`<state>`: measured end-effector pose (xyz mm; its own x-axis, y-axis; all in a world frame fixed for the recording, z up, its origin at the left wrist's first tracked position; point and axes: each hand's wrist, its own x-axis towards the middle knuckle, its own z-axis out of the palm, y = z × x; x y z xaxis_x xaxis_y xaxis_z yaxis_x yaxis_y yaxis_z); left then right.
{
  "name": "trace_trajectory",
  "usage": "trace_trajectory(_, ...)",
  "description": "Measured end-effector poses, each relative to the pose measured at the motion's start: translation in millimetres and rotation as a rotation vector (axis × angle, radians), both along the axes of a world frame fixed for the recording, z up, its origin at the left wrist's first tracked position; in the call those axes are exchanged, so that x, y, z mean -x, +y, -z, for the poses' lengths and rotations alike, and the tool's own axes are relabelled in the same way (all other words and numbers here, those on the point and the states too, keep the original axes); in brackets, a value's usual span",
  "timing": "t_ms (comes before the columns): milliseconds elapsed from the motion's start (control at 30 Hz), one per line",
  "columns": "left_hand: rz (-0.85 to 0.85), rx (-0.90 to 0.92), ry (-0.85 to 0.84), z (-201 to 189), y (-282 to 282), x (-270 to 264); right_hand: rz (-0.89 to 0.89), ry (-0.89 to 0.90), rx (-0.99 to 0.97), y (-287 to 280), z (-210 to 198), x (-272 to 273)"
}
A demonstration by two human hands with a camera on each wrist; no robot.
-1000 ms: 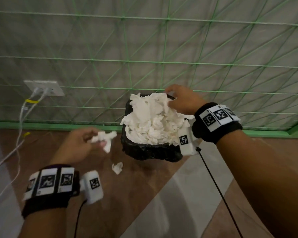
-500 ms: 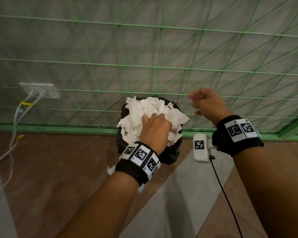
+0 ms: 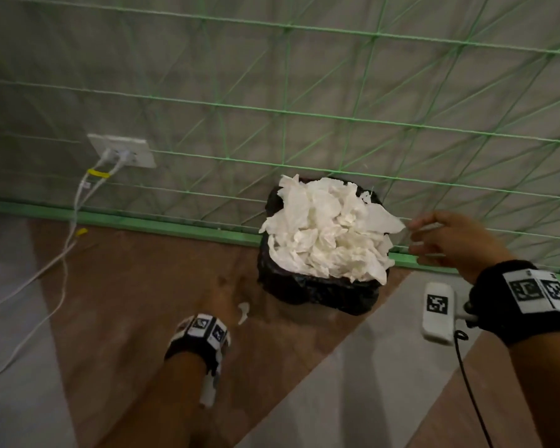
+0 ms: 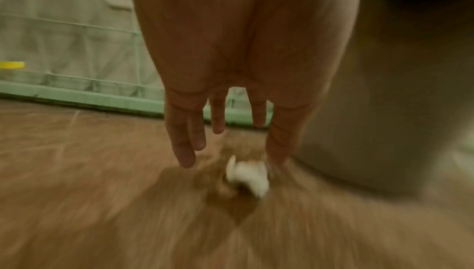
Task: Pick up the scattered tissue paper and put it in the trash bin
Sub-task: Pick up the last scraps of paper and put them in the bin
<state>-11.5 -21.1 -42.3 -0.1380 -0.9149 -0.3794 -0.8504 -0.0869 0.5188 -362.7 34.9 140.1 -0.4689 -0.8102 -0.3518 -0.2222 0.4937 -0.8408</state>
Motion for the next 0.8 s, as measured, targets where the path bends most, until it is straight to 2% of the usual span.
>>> trace_trajectory(67,0.099,-0.068,-0.117,59.5,17.5,-3.9,0.005,0.003,-0.039,2.7,6.4,3.1)
trace_trajectory(100,0.085,-0.061,-0.089,78.6,23.1,-2.9,0.006,0.011,-0.047,3.6,9.6,5.0)
trace_trajectory(167,-0.057,-0.017,-0.006,94.9,32.7,3.2,0.003,0.036,-0.055,6.0,15.2,8.6)
trace_trajectory(233,-0.158,-0.032,0.093,89.6,40.0,5.4,-0.014,0.063,-0.085,8.0,20.5,11.3)
trace_trajectory(300,-0.199,0.024,0.088,74.7,38.8,3.0,-0.069,0.087,-0.121,9.5,23.6,11.7)
trace_trajectory(333,-0.3,0.054,0.146,61.9,33.6,0.7,-0.108,0.071,-0.127,10.3,21.3,11.2)
trace_trajectory(400,-0.534,0.161,0.447,27.9,12.3,-7.4,-0.242,-0.029,-0.142,11.6,8.2,8.0)
trace_trajectory(433,-0.573,0.215,0.609,5.9,-2.3,-9.9,-0.346,-0.078,-0.182,12.5,-1.6,6.6)
trace_trajectory(500,-0.44,0.28,0.753,-48.5,-26.6,-11.4,-0.532,-0.161,-0.255,14.2,-27.0,-7.9)
trace_trajectory(567,-0.265,0.332,0.841,-108.7,-41.5,-8.5,-0.633,-0.206,-0.273,12.1,-44.8,-29.7)
trace_trajectory(633,-0.094,0.338,0.878,-163.5,-47.2,-0.3,-0.693,-0.045,-0.236,7.5,-49.9,-49.4)
trace_trajectory(733,0.22,0.282,0.761,-216.0,-37.5,29.0,-0.697,0.354,-0.168,-3.9,-36.7,-65.6)
trace_trajectory(800,0.4,0.314,0.499,-221.8,-29.1,56.4,-0.697,0.454,-0.181,-6.9,-28.7,-75.3)
